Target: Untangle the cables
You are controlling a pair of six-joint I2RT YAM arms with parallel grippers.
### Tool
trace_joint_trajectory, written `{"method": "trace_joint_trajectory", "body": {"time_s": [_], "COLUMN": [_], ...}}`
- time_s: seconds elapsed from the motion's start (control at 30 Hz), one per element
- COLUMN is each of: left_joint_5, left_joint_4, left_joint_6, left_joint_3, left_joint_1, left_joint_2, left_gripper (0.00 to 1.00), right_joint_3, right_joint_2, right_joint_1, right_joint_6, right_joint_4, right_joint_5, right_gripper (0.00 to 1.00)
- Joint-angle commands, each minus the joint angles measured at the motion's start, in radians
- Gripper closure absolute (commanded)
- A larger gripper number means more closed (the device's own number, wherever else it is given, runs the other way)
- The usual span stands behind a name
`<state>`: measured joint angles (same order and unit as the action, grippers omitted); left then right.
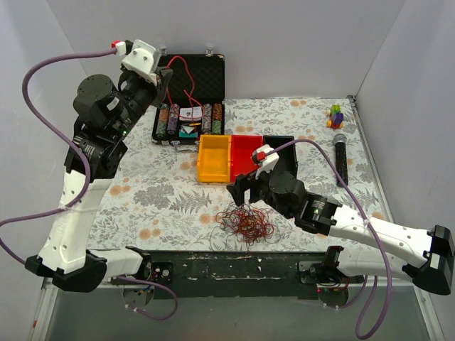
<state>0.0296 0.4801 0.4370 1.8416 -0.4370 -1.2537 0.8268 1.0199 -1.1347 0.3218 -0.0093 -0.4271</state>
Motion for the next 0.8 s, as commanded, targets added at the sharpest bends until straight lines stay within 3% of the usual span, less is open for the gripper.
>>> {"method": "trace_joint_trajectory", "body": {"time_s": [0.0,0.4,0.77], "left_joint_5": [0.124,0.139,0.121], "left_joint_4": [-0.075,-0.149,-0.225], "left_joint_6": [-0.020,0.012,-0.001], "left_joint_3": [-0.091,-0.252,-0.263], "left_joint_1": [0.000,0.000,0.000], "left_joint_2": [0.050,0.069,0.034], "left_gripper": [1.00,1.00,1.00], "right_joint_3": [0.034,-0.018,-0.064], "right_joint_2": [-0.014,-0.069,-0.127], "right_joint_1": [-0.007,-0.005,-0.005], "right_joint_6": [-0.036,-0.029,-0.004], "right_joint_4": [-0.038,-0.070,-0.095], "right_joint_5": [-0.053,-0.113,-0.136], "right_gripper": [0.09,0.09,0.09]}}
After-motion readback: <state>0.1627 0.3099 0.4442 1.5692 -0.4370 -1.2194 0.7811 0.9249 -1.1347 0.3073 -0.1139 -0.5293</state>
